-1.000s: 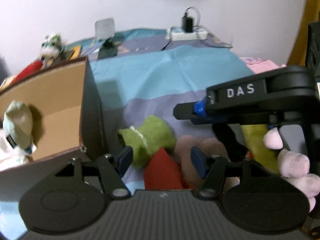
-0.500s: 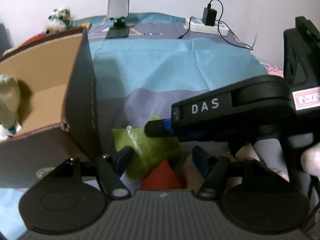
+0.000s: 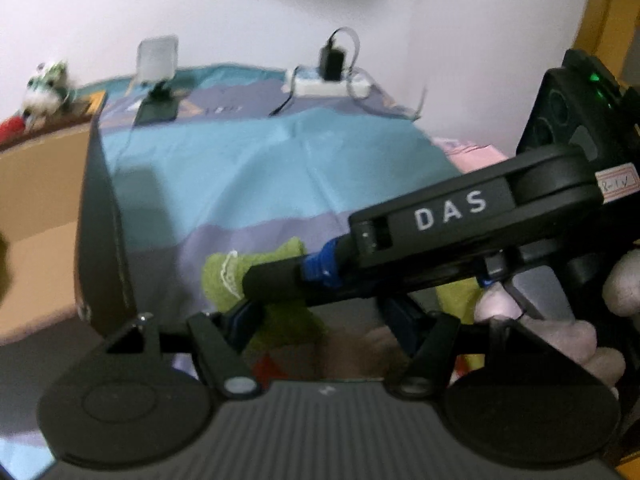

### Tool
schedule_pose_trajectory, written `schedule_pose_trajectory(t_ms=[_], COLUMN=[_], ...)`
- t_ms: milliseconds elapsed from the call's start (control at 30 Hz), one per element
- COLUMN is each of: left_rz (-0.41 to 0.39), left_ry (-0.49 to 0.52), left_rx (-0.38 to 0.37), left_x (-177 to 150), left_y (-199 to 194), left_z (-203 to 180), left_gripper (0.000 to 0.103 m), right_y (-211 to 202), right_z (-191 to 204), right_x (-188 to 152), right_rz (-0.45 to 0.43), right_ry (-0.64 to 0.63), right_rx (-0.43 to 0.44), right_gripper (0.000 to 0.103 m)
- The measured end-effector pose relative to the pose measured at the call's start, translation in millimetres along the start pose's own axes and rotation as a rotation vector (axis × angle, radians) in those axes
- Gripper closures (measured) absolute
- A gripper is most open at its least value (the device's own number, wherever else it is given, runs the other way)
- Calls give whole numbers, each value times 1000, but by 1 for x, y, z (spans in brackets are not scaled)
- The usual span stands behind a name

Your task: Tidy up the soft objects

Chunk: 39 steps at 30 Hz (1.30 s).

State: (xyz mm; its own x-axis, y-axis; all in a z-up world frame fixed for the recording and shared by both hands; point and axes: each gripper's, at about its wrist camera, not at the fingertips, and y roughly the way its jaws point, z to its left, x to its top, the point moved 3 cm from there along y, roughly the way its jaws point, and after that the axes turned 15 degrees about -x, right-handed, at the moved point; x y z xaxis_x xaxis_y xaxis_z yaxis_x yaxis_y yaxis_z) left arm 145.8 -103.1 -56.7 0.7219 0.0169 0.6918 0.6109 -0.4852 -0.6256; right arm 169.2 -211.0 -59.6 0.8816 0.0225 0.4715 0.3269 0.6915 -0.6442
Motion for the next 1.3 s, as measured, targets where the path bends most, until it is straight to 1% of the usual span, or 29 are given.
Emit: schedule_pose_trajectory(t_ms=[167, 267, 367, 467, 600, 667, 733, 800, 900, 1000, 1067, 1133, 1200, 1300], left_rz=[-57, -126, -210, -284, -344, -365, -374, -370, -343, -306, -276, -247, -216, -186], left_ry=[86, 142, 192, 226, 218, 212, 205, 179, 138, 114, 94, 69, 46, 10], left_rx=[-36, -35, -14, 22, 87, 130, 176, 218, 286, 350, 380, 397, 421, 423], left_x=[16, 30, 41, 48, 49, 46, 39, 33, 23, 11, 5, -3, -10, -18], left_y=[-23, -47, -75, -107, -148, -168, -186, -201, -215, -221, -222, -224, -226, -230], left_z=[-16, -21, -21, -11, 20, 39, 59, 85, 120, 151, 170, 188, 204, 223], left_gripper=[35, 35, 35, 35, 35, 35, 35, 35, 35, 35, 34, 34, 34, 34], right_y=[-24, -31, -23, 1, 46, 69, 98, 126, 170, 196, 214, 226, 232, 225], right_z=[39, 69, 99, 130, 178, 199, 217, 232, 247, 247, 247, 246, 245, 247], right_x=[12, 18, 24, 30, 34, 33, 32, 29, 24, 17, 14, 11, 10, 11], right_rz=[-124, -220, -284, -298, -268, -239, -195, -155, -74, 8, 66, 94, 91, 69], right_ry=[-76, -137, -163, -168, -188, -192, -184, -168, -97, 1, 65, 88, 87, 73], right_rx=[38, 86, 158, 231, 309, 330, 333, 329, 318, 313, 283, 227, 162, 141], right_gripper=[99, 99, 99, 99, 99, 99, 99, 99, 99, 99, 98, 95, 95, 94])
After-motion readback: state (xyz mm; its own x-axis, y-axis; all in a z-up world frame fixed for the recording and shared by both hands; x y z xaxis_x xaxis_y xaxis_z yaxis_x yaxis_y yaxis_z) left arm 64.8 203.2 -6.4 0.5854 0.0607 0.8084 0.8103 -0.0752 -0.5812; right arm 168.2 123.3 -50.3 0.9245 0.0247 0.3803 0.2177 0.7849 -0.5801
